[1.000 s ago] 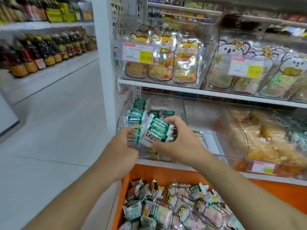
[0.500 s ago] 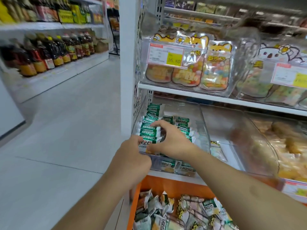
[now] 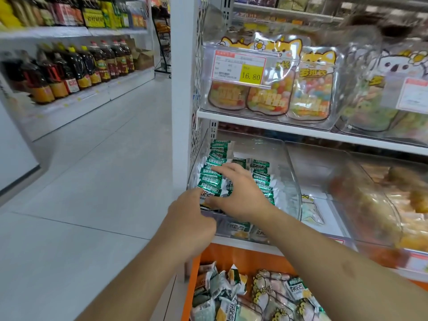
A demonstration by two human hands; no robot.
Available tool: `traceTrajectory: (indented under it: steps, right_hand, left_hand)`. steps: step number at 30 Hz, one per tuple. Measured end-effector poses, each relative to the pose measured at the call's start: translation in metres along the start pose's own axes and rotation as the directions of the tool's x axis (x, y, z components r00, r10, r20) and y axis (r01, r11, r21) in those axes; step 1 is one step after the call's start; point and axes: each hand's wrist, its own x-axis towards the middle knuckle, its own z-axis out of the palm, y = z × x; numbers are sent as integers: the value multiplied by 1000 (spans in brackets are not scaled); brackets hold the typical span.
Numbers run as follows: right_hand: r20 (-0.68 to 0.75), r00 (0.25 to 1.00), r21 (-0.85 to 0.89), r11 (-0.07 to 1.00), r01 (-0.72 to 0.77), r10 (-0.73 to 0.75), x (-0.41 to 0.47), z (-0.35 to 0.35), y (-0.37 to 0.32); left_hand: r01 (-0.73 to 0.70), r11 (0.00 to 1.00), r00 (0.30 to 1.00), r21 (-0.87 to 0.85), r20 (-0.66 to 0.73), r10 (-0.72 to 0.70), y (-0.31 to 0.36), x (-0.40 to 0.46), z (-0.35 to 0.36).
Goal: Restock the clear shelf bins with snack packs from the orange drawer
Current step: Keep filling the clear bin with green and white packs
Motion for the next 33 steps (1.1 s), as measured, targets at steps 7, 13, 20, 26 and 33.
traceTrajectory:
  steps: [7,13,20,26,33]
  right_hand:
    - [50,999,-74,997,-12,16,-2,-3,2]
    - [63,998,0,1000,-15,15,-8,-10,1]
    - [-22,1000,58,998,-3,4,-32,-23,-2]
    - [-99,995,272,962,34,-7,-94,-37,6]
    - [-39,998,357,933,-36,54,-176,-32,35]
  left_hand:
    - [-2,999,1000,47,6,2,3,-2,-3]
    - [-32,997,999,65,-30,34,8,-12,-5]
    - [-38,995,993,93,-106,48,8,-19,-7]
    - [-165,982,982,95,-79,173,12,-50,3]
    - [-161,980,986,122,60,154,6,-82,45]
